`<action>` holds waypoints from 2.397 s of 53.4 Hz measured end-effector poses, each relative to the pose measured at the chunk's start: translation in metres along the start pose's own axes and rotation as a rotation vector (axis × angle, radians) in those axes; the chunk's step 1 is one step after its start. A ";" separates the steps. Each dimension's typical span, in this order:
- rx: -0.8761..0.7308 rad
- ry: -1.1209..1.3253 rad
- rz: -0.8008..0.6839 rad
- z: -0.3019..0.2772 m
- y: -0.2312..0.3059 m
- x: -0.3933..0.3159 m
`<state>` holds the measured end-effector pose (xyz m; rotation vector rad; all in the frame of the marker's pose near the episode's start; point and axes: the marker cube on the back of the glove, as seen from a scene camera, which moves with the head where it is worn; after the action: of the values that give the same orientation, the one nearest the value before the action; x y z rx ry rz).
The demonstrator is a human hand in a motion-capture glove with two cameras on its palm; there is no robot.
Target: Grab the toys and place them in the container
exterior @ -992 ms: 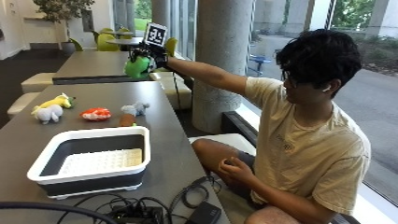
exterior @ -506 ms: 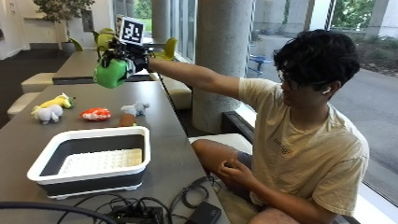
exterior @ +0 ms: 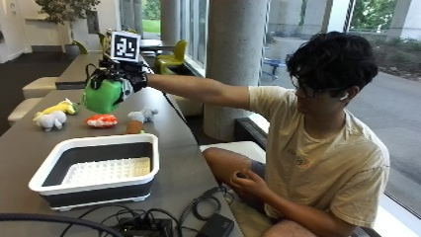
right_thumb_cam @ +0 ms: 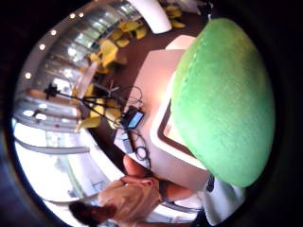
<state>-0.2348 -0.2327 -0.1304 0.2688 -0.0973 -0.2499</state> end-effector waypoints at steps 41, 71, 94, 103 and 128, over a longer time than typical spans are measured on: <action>-0.142 0.085 0.076 0.012 0.007 0.003; -0.164 0.068 0.033 0.011 0.047 0.022; -0.209 0.091 0.114 0.011 0.133 0.103; -0.207 0.068 0.169 0.005 0.172 0.132; -0.235 -0.027 0.332 0.040 0.273 0.205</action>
<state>0.0209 -0.0408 -0.0041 0.0137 -0.1359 0.0654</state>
